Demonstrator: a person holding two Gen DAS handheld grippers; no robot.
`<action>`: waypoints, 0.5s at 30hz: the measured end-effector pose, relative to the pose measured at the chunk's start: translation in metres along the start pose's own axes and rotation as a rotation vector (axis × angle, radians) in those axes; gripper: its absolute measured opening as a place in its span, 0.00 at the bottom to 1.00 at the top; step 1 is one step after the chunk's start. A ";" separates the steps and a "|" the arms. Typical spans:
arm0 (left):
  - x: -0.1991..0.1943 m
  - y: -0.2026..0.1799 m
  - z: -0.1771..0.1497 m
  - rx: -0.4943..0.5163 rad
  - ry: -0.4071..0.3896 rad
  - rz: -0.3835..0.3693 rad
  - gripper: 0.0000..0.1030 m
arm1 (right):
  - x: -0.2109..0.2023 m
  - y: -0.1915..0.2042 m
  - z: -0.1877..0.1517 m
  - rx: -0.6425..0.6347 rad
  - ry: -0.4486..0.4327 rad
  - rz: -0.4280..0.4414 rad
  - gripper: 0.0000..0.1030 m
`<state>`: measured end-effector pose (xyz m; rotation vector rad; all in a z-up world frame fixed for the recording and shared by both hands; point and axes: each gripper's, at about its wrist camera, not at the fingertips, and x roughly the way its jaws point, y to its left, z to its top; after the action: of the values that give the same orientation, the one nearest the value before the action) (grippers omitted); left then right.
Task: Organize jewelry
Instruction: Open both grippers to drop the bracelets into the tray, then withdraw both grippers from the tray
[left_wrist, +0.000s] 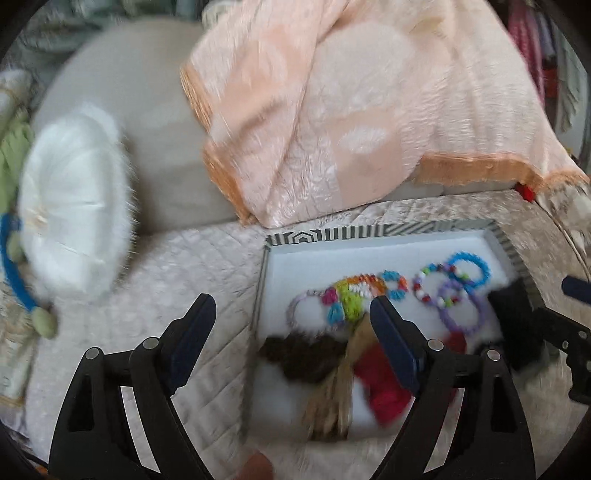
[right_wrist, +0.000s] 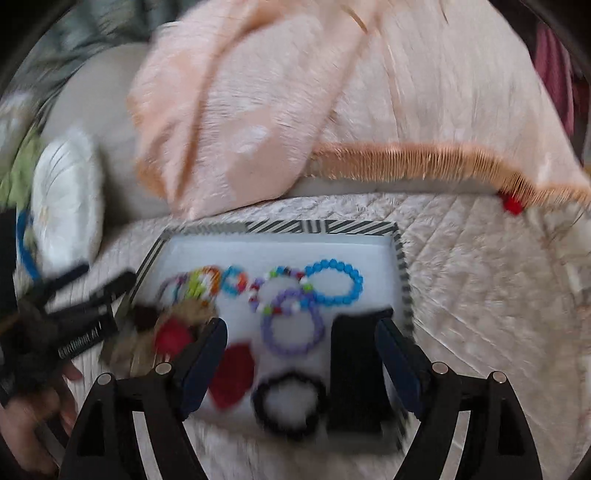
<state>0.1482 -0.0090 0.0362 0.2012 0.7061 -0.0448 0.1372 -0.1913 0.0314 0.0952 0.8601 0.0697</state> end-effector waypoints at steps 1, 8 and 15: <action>-0.015 -0.003 -0.011 0.014 -0.004 0.024 0.83 | -0.019 0.009 -0.013 -0.032 -0.020 -0.007 0.78; -0.085 -0.006 -0.102 -0.004 0.068 0.021 0.83 | -0.086 0.032 -0.100 -0.009 -0.084 0.020 0.86; -0.098 -0.016 -0.130 -0.018 0.135 -0.049 0.83 | -0.098 0.034 -0.128 -0.003 -0.076 0.056 1.00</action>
<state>-0.0114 -0.0011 0.0009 0.1707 0.8455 -0.0723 -0.0249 -0.1606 0.0262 0.1186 0.7815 0.1188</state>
